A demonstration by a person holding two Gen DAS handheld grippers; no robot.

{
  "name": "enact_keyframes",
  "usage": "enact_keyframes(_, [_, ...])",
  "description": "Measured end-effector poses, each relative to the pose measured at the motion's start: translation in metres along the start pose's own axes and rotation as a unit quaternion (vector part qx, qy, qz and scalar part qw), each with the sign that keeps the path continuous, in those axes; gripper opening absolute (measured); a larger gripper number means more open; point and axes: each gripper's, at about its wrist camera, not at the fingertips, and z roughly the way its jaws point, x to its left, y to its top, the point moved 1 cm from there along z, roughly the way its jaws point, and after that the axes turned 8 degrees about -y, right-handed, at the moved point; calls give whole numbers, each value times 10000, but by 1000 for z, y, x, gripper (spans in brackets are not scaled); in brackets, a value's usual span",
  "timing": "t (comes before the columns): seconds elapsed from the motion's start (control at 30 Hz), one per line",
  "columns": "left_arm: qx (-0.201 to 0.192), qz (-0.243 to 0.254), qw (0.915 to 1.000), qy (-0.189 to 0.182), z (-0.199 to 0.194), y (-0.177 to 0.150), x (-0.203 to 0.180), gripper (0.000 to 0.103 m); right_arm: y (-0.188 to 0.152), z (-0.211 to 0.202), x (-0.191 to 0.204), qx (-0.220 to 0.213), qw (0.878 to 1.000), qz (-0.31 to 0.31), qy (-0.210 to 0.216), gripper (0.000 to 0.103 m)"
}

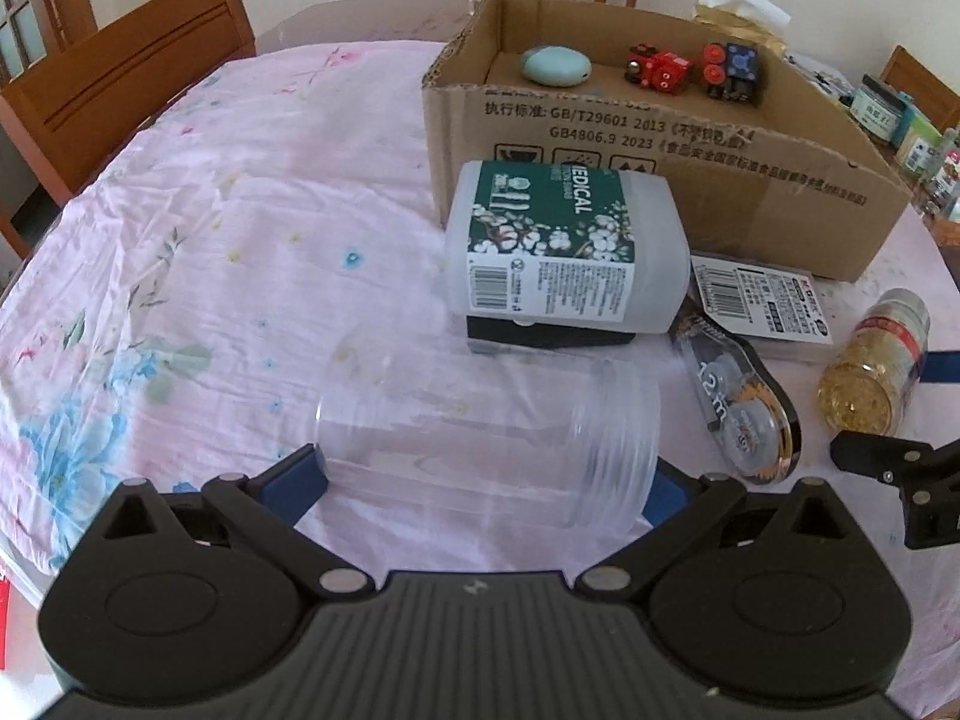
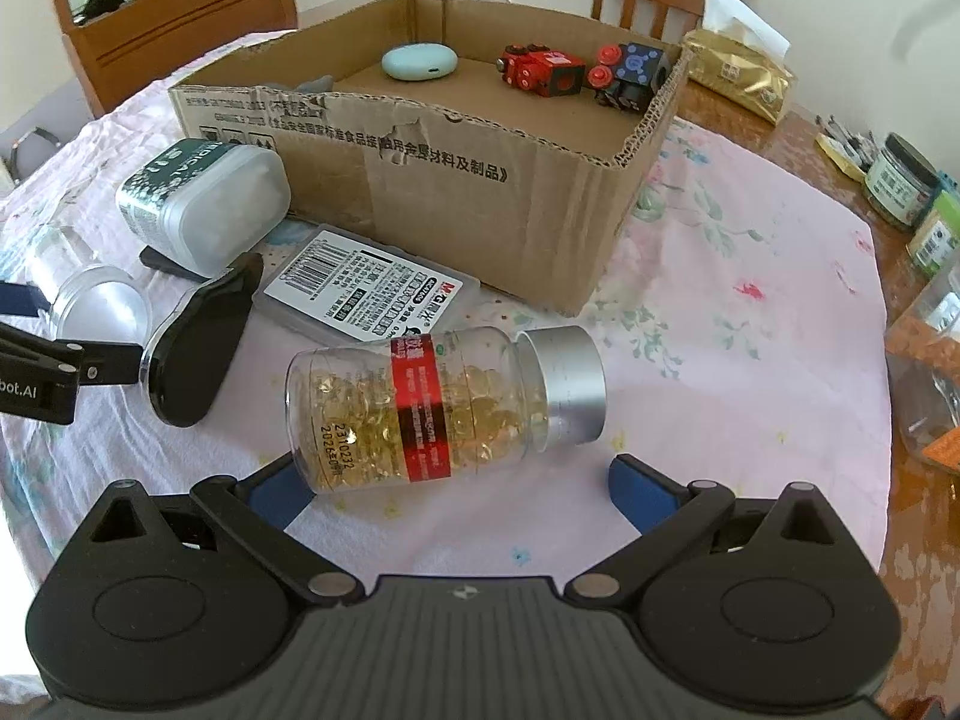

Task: Organize rigid objects
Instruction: 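Grasp the gold capsule jar with right gripper while left gripper grasps the clear plastic jar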

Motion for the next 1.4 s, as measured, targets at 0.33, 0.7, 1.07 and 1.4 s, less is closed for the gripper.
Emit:
enact_keyframes(0.33, [-189,30,9998,1,-1,-3,0,103,9,7,-3,-166,9982,-468,337,103])
enact_keyframes(0.7, [-583,62,9983,15,-2,-9,-1,103,13,11,3,-352,9978,-447,351,103])
enact_keyframes(1.07, [-693,321,9970,106,-8,-6,-9,100,10,11,3,-444,9975,-419,346,103])
enact_keyframes(1.4, [-740,232,9969,104,-12,-3,-9,95,16,10,5,-259,9983,-450,272,103])
